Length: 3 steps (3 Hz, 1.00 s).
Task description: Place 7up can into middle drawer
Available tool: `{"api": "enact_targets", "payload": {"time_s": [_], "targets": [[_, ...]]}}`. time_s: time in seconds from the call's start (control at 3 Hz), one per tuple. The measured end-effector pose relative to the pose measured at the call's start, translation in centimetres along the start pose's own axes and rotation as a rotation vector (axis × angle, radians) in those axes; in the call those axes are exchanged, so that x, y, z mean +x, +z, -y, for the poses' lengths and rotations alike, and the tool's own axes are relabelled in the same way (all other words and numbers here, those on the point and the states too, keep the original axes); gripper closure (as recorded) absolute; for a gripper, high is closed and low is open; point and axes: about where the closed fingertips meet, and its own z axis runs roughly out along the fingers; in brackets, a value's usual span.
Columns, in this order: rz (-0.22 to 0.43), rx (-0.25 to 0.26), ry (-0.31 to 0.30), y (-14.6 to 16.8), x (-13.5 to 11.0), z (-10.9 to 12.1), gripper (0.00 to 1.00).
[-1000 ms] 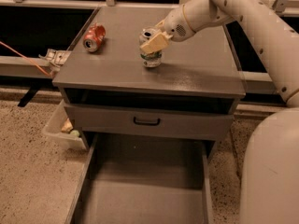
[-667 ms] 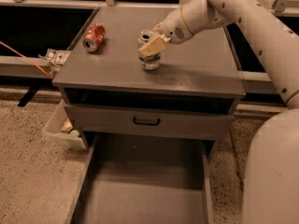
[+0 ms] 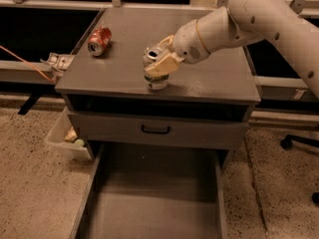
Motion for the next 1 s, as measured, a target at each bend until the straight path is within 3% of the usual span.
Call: {"api": "enact_targets", "payload": {"time_s": [0.33, 0.67, 1.0], "targets": [[-0.01, -0.047, -0.016, 0.4, 0.9, -4.6, 1.0], [-0.008, -0.057, -0.024, 0.6, 0.9, -5.5, 1.0], [0.01, -0.052, -0.06, -0.1, -0.1, -8.3, 1.0]]}}
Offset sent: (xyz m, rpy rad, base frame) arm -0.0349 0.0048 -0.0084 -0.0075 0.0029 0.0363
